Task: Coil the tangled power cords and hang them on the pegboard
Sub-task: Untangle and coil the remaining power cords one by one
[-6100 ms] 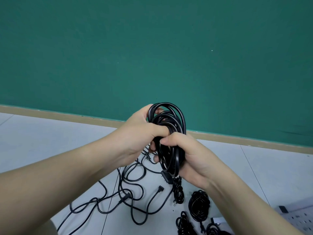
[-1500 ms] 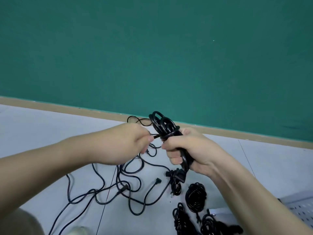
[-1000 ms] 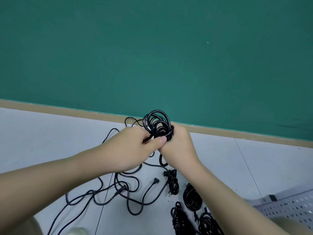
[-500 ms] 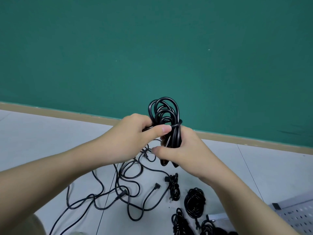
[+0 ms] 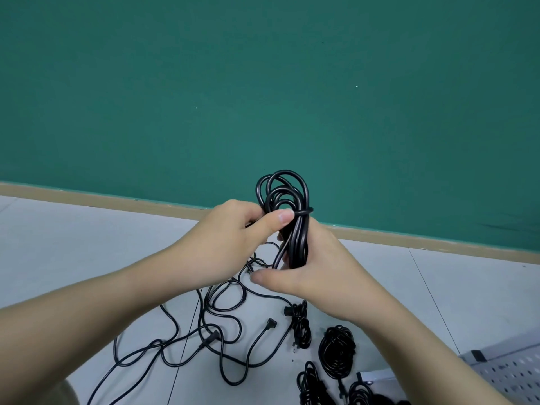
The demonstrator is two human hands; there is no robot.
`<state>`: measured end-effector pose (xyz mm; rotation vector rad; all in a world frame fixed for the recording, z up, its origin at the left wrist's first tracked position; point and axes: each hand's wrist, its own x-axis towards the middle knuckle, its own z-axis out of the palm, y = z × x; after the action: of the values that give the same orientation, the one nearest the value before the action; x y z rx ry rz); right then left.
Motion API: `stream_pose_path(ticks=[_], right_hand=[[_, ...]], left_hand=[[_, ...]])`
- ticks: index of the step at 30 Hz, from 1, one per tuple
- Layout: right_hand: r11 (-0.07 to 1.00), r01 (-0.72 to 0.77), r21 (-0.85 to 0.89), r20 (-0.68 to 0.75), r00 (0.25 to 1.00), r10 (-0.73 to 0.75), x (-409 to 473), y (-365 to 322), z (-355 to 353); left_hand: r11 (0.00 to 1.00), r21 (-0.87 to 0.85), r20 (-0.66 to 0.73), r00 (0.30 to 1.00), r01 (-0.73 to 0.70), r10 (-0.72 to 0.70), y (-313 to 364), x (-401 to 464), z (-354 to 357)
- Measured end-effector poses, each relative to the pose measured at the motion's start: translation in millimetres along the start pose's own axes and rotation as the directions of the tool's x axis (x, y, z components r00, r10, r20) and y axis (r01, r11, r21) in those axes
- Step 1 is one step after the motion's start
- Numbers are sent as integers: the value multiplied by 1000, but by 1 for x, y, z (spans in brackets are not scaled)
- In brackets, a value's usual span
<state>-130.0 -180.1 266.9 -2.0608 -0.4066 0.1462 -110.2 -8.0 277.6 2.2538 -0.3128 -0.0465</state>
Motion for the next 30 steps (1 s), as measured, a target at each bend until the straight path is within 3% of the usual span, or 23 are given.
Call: stream_pose_path(ticks=[3, 6, 9, 11, 17, 22, 28, 30], right_hand=[[999, -3, 41, -17, 1000, 3, -1, 3, -1], [994, 6, 109, -7, 1000, -5, -3, -1, 0], [946, -83, 315, 61, 996, 67, -4, -6, -3], [945, -104, 309, 73, 994, 86, -2, -4, -6], [962, -86, 259, 61, 996, 72, -3, 3, -7], [992, -34, 124, -28, 999, 38, -1, 11, -3], [1000, -27, 3, -178, 984, 27, 3, 16, 4], [998, -44, 47, -178, 983, 51, 4, 13, 4]], left_hand=[[998, -57, -4, 1000, -11, 11, -3, 0, 0], [969, -236, 68, 993, -78, 96, -3, 1, -1], [904, -426, 148, 985, -19, 90, -1, 2, -8], [889, -457, 167, 983, 7, 78, 0, 2, -10], [926, -372, 136, 983, -62, 121, -3, -2, -1], [934, -350, 17, 996, -74, 86, -7, -6, 16], [996, -84, 16, 1000, -17, 18, -12, -5, 15], [999, 5, 16, 999, -37, 37, -11, -8, 14]])
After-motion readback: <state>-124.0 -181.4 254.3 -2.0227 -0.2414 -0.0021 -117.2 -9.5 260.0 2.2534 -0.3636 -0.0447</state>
